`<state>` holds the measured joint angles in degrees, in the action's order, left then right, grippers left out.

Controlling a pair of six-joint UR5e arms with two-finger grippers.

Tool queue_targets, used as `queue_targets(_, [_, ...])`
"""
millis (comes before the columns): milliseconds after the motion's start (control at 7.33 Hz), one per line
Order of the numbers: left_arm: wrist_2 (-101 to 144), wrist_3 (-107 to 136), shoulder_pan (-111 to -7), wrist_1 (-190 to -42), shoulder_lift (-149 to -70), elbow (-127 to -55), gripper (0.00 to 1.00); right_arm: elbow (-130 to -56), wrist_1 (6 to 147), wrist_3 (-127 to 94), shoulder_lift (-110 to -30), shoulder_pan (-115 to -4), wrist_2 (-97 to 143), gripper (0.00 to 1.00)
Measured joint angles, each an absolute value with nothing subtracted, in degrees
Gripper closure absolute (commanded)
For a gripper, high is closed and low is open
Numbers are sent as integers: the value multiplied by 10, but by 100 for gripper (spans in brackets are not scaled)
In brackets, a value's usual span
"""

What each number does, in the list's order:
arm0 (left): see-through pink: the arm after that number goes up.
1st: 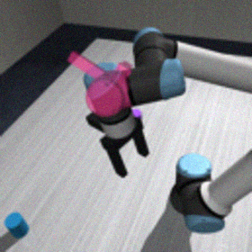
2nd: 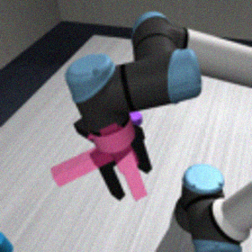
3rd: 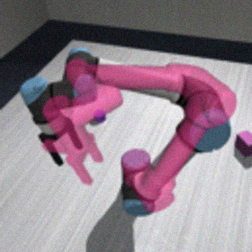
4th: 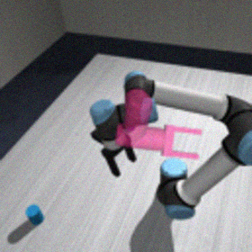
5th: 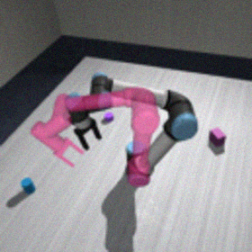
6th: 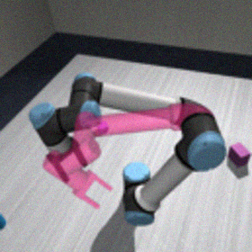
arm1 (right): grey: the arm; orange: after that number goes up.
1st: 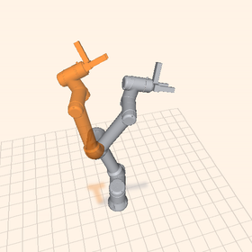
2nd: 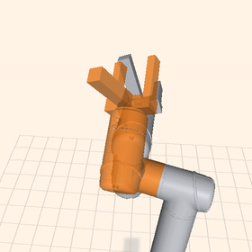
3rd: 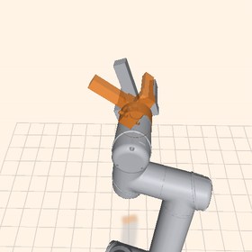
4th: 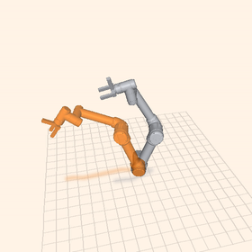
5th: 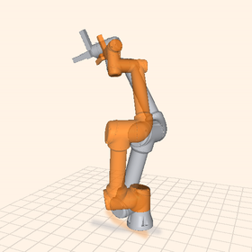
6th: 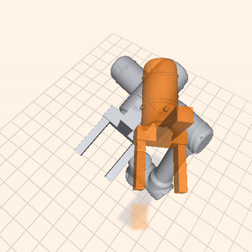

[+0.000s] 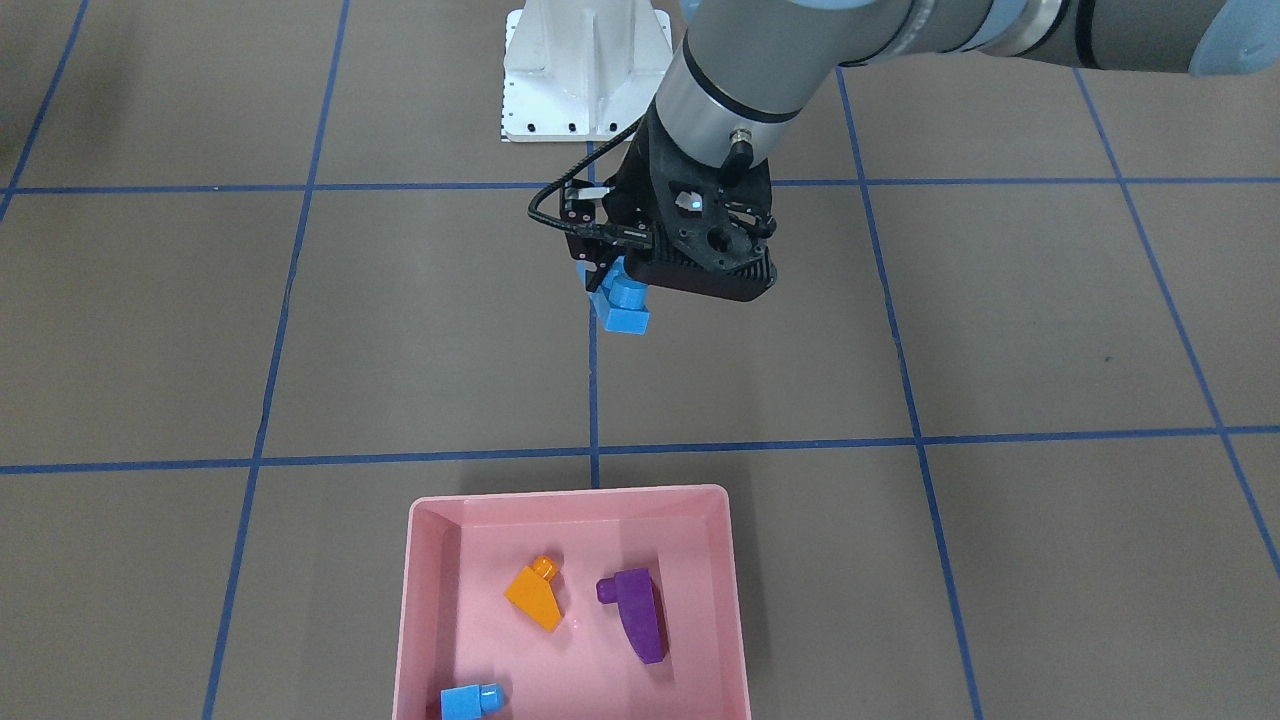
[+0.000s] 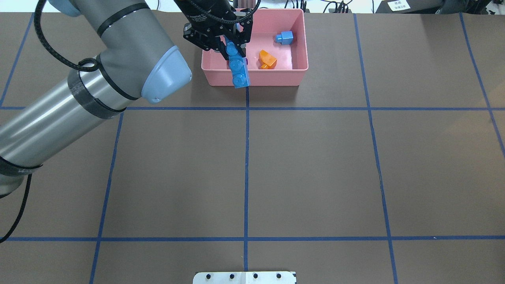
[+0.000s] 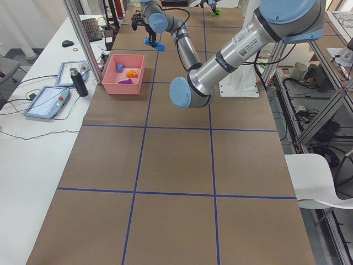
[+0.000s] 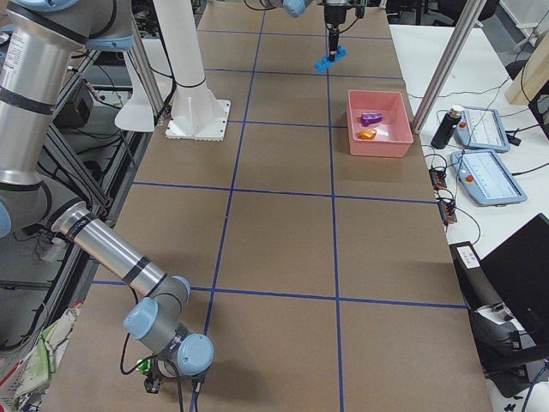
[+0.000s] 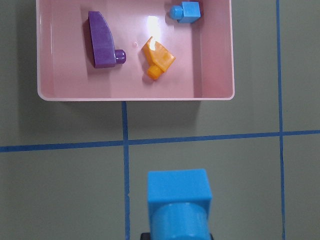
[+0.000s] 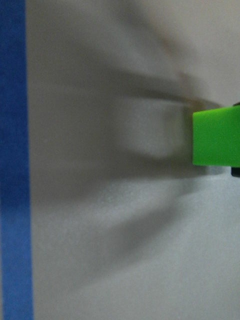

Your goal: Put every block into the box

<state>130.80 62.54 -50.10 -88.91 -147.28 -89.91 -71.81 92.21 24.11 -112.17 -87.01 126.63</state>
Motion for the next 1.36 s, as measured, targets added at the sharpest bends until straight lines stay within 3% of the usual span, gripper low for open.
queue_targets(818, [1152,776,-462,-1128,-1518,-741,100,-765,916,250,-1126,-877,1214,100])
queue_targets(1364, [1072,807,-459,-1241,-1540,-619,100,-819,919,275,-1129,-975,1148,100])
